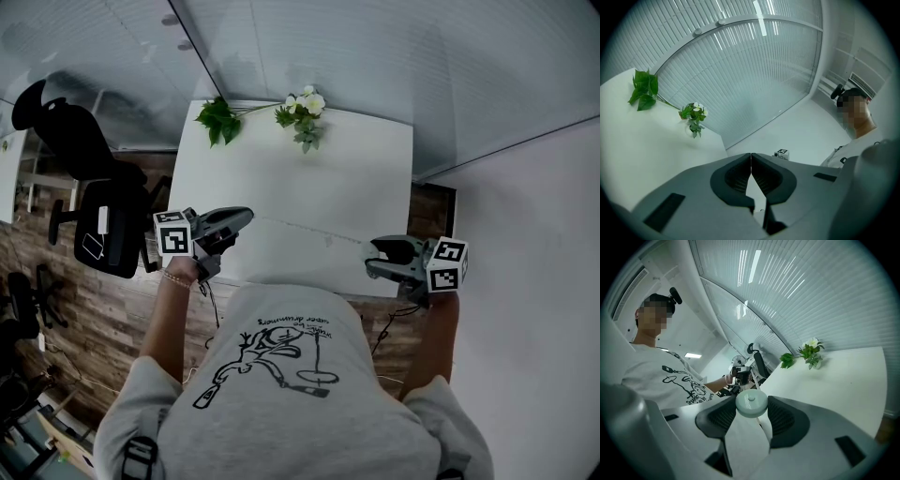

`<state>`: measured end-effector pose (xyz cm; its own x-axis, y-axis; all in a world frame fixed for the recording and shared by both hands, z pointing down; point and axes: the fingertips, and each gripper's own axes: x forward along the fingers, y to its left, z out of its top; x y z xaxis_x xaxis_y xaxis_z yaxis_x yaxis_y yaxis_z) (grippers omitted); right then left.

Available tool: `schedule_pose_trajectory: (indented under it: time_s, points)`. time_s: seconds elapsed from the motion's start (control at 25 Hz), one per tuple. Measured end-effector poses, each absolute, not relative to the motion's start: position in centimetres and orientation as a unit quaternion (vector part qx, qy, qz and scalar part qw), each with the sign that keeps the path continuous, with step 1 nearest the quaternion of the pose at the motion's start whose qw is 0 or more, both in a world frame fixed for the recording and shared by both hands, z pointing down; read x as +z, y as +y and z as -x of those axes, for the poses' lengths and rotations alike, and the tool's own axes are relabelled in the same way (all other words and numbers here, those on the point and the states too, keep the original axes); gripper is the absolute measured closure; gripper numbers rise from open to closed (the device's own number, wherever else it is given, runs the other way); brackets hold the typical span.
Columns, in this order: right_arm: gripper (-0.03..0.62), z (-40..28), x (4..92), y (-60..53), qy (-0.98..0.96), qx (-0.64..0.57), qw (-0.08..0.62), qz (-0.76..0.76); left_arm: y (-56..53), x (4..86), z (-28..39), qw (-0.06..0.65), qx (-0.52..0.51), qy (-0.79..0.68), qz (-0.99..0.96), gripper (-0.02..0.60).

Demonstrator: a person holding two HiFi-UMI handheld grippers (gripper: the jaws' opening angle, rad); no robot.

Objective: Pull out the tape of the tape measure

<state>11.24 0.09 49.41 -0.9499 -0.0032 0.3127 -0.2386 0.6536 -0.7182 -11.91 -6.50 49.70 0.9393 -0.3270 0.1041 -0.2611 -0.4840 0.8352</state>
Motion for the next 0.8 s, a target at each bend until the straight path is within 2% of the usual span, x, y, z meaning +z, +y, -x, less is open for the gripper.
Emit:
schedule_pose_trajectory:
  time_s: [0.8]
  points:
    - [0.372, -13.6, 49.8, -0.1, -0.892, 0.417, 0.148, -0.091, -7.5, 51.7, 16.0, 0.486, -0.029, -0.22, -0.845, 0.56]
